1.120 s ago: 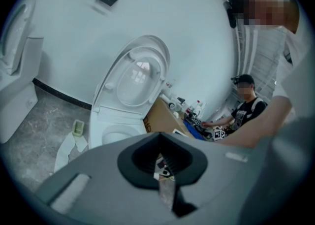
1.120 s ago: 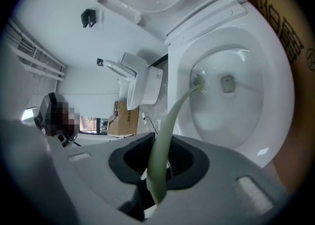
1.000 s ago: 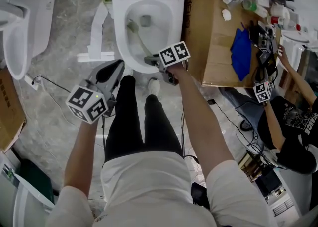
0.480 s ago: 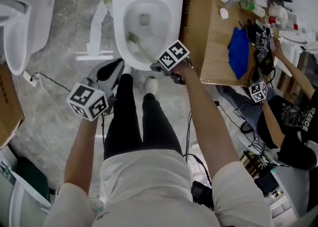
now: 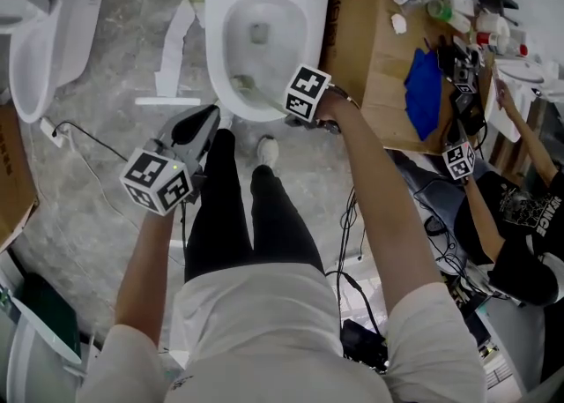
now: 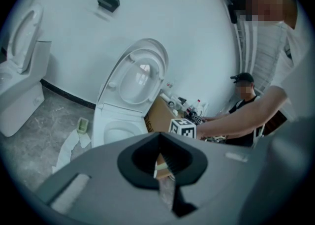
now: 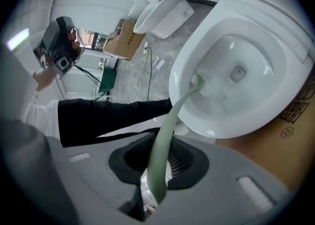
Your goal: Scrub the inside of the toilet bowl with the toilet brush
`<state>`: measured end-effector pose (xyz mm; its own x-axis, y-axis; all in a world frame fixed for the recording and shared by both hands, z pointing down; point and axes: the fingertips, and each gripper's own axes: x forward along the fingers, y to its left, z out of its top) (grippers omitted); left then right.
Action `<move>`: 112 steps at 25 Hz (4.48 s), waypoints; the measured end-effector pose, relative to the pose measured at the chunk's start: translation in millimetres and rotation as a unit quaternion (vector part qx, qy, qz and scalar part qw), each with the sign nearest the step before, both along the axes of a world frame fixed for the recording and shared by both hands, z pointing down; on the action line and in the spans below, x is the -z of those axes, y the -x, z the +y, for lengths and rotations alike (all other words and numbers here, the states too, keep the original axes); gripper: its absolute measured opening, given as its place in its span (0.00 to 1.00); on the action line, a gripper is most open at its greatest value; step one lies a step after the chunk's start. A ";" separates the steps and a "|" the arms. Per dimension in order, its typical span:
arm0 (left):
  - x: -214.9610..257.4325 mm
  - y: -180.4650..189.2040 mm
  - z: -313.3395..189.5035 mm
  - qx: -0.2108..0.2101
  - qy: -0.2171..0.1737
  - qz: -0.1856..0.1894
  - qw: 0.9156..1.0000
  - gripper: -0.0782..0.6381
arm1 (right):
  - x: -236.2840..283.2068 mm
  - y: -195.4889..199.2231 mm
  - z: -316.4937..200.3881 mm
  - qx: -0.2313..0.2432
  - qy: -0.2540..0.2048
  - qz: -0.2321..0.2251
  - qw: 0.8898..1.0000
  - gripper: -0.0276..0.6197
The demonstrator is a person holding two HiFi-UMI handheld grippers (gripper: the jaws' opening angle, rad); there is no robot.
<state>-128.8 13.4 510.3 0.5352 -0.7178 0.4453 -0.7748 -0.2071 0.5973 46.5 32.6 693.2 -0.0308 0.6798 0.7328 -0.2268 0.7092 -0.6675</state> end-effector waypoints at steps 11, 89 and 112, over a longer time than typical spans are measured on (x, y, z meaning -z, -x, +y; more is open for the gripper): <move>-1.0 -9.0 4.3 -0.004 0.001 0.000 1.000 0.10 | 4.5 -44.7 -19.5 0.203 -0.018 0.039 0.978 0.14; -29.2 -50.4 -53.6 -0.242 0.052 -0.013 0.969 0.10 | 2.4 46.1 -64.2 -0.962 0.140 -0.232 0.044 0.13; -21.9 -62.0 -11.5 -0.206 0.047 -0.011 0.977 0.10 | 3.4 52.9 39.4 -0.981 0.112 -0.153 0.038 0.12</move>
<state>-66.7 1.9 532.3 0.7596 -0.3990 0.5136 -0.6502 -0.4493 0.6126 -6.4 72.0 689.8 -0.1668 -0.8627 0.4774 0.3462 -0.5046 -0.7909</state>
